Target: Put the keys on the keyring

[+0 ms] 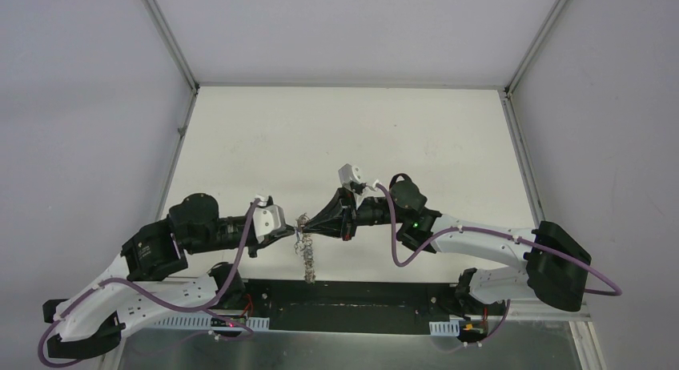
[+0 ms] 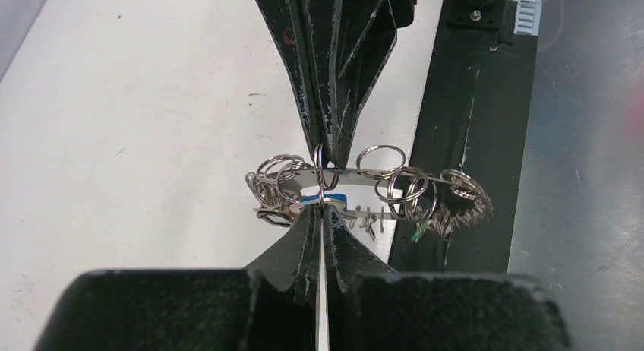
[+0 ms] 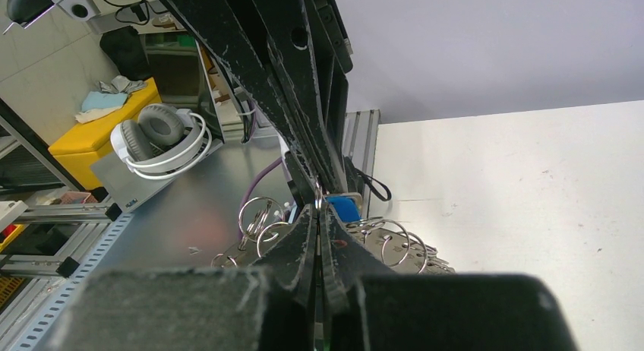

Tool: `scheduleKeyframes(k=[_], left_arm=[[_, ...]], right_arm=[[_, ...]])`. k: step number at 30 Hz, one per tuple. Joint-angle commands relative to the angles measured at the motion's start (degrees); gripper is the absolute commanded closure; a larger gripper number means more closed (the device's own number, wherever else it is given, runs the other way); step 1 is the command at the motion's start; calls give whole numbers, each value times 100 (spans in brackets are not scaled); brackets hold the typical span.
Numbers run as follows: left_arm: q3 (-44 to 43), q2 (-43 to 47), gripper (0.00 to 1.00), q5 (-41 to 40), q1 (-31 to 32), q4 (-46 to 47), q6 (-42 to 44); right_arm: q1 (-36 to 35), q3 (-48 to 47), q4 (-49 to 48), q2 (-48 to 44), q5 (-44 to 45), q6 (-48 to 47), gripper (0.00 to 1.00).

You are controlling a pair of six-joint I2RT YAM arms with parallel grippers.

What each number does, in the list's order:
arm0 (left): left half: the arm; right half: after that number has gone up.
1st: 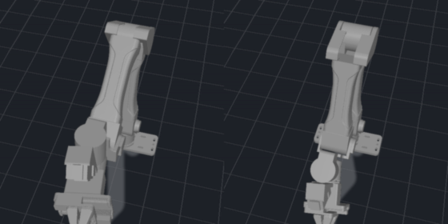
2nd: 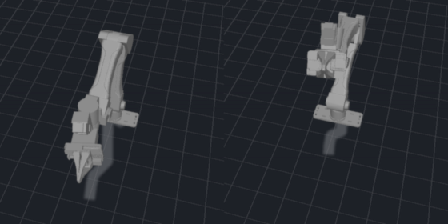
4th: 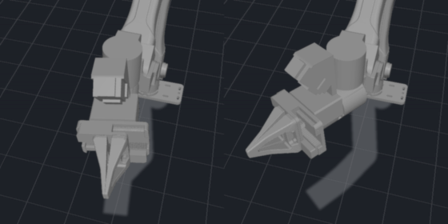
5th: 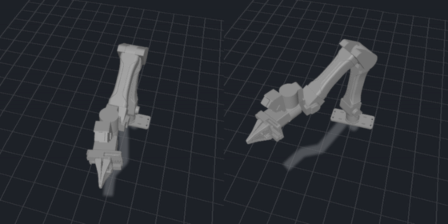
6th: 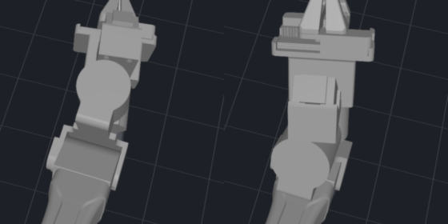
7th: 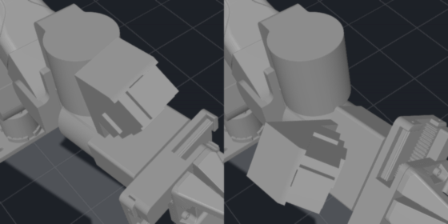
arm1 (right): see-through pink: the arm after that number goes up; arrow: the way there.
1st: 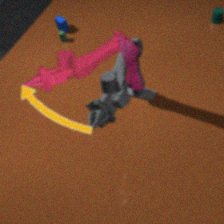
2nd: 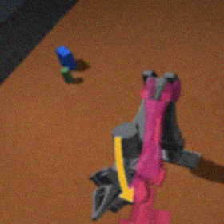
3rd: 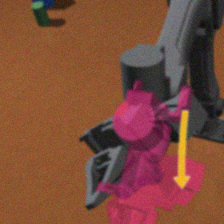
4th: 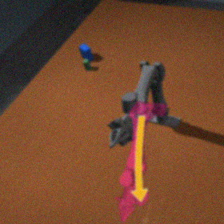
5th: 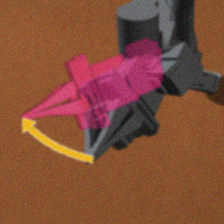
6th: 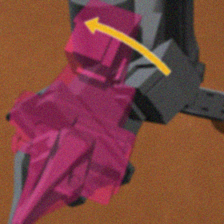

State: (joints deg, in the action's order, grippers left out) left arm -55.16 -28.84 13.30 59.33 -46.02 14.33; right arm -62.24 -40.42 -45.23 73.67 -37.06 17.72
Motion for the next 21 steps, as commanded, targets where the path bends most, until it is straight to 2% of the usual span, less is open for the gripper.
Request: scheduleKeyframes(k=[1, 21], left_arm=[[-28, -181, 100, -164, 61, -169, 53], [-112, -518, 100, 144, 61, -166, 241]], right_arm=[[1, -54, -574, -185, 88, 22, 100], [1, -40, -579, -147, 130, 3, 100]])
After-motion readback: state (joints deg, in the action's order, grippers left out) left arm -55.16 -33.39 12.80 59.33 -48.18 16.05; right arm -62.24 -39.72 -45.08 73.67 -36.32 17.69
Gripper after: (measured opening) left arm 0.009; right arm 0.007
